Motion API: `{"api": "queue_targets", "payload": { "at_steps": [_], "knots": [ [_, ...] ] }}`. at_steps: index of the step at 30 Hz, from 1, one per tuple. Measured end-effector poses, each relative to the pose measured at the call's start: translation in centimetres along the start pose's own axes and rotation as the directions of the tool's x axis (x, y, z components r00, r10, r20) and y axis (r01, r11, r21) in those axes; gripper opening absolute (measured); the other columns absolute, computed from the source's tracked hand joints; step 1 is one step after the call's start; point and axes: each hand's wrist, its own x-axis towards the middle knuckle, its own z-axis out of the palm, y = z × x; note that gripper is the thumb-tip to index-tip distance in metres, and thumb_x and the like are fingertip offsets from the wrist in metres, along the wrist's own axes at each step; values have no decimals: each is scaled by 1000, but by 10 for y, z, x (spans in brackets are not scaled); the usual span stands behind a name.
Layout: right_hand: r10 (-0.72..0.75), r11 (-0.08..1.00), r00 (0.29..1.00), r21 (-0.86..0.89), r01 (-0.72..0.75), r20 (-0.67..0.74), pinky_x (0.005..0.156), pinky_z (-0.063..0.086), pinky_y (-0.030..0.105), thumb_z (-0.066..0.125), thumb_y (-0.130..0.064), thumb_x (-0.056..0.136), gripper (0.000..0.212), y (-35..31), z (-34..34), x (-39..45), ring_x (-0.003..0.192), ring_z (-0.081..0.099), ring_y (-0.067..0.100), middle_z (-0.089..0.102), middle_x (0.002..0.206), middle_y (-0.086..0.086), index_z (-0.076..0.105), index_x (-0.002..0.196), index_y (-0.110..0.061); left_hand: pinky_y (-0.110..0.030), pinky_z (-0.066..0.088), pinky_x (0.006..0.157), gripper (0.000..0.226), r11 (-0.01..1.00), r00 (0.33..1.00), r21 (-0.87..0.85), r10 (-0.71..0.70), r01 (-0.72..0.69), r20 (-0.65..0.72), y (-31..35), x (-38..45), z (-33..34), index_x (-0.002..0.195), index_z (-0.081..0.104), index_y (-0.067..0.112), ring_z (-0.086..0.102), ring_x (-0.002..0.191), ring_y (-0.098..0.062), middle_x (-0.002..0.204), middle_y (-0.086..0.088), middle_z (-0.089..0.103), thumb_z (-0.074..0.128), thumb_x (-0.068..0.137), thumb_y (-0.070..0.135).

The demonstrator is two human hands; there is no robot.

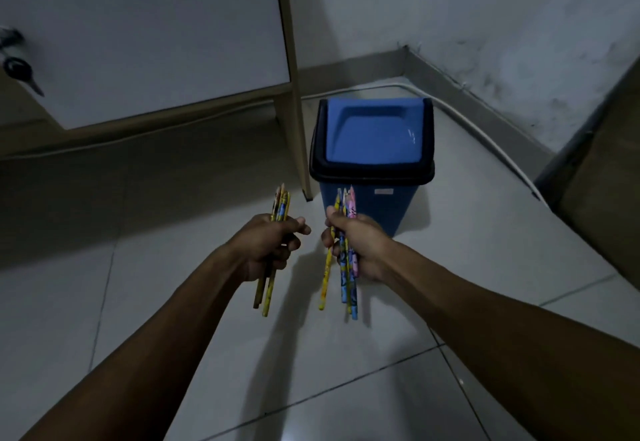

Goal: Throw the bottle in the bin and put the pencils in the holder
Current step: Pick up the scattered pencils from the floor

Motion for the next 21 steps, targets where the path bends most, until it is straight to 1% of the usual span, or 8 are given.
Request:
{"api": "queue_targets", "payload": {
  "at_steps": [2,5,9,11,13,15,19,21],
  "knots": [
    [27,998,1000,48,-26,-7,53,39,27,53,-32,97,25,-14,1,-6,50,45,15,55,57,4,53,82,-12,-19,24,36,26,1000,1000,-22,-9,9,-12,10,-4,2,104,63,5,25,39,-9,56,-2,45,53,96,28],
    [104,986,994,133,-101,-21,63,40,30,49,-31,100,26,-37,6,-31,57,47,16,54,59,4,52,83,-12,-18,24,37,23,998,999,-56,-43,42,-13,29,-27,3,100,62,8,26,38,-9,54,-1,45,50,97,28],
    [214,934,977,297,-199,-18,64,45,32,49,-29,100,27,-78,21,-80,58,50,17,52,59,4,50,80,-12,-18,23,36,23,991,995,-92,-101,98,-22,68,-80,-1,97,61,8,25,37,-8,54,-2,45,50,98,28],
    [245,921,969,316,-229,-13,66,49,37,47,-30,100,29,-105,34,-108,61,54,20,51,62,5,51,79,-12,-18,22,36,23,987,993,-111,-120,119,-6,94,-111,-4,97,61,8,24,37,-8,54,-2,45,50,98,29],
    [270,909,963,330,-253,-5,71,52,44,46,-32,101,28,-143,48,-140,65,56,23,51,63,7,52,82,-11,-19,22,36,23,984,991,-111,-136,136,10,131,-148,-10,97,61,8,24,38,-8,54,-2,45,50,98,28],
    [284,902,959,337,-268,3,74,53,46,45,-33,101,27,-188,64,-176,62,58,24,50,63,7,52,87,-11,-19,22,37,22,985,990,-104,-136,138,26,176,-188,-16,97,61,8,24,39,-8,54,-2,44,51,97,28],
    [281,900,960,347,-265,6,67,53,40,47,-34,100,25,-279,96,-241,54,52,22,48,58,4,51,89,-12,-20,21,37,19,990,994,-91,-111,112,21,271,-270,-29,97,62,8,25,40,-9,53,1,38,54,96,24],
    [263,900,965,356,-250,14,61,50,35,48,-34,100,25,-325,112,-272,51,47,20,45,58,3,50,89,-12,-22,20,40,14,993,996,-76,-88,88,10,319,-308,-37,91,61,9,23,43,-10,55,1,32,57,94,22]
  ]
}}
